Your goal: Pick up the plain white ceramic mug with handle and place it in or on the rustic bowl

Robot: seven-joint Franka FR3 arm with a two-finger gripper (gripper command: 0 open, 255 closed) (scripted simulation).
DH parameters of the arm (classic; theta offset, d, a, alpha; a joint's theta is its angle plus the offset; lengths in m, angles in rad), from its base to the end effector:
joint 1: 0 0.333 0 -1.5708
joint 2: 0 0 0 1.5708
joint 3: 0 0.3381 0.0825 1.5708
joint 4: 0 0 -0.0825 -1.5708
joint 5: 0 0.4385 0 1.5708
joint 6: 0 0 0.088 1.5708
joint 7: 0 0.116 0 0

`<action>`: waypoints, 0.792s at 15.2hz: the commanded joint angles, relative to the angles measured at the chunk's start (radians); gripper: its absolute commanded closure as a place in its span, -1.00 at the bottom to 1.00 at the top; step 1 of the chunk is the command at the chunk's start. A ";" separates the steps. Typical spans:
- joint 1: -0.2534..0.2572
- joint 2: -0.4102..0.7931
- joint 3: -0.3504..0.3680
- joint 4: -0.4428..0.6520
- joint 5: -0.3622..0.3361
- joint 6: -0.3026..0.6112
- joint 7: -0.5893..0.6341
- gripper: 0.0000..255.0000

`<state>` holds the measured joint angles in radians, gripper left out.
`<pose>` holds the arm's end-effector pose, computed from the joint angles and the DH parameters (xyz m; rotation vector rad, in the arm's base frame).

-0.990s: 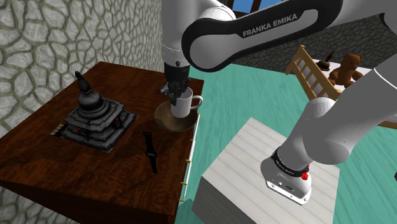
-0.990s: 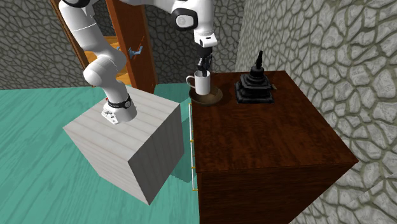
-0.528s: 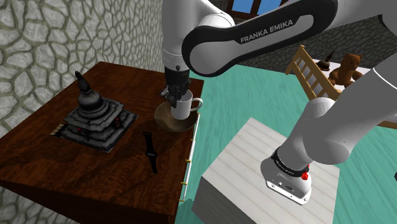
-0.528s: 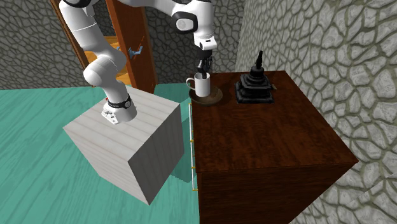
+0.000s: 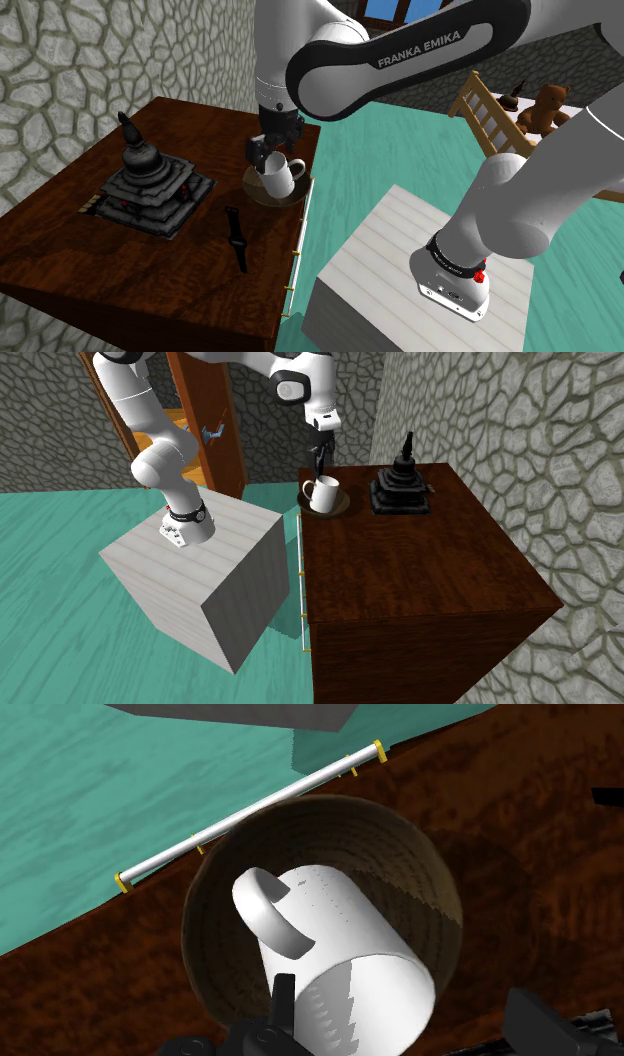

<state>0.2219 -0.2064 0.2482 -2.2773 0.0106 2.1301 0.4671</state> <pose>0.4723 0.2430 0.4290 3.1269 -0.0096 0.1033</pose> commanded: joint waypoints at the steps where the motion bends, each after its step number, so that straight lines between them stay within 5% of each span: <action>1: 0.001 -0.014 -0.001 0.021 0.003 -0.034 -0.003 -1.00; 4: 0.002 -0.045 -0.005 0.086 0.010 -0.130 -0.008 -1.00; 12: 0.002 -0.045 -0.005 0.086 0.010 -0.130 -0.008 -1.00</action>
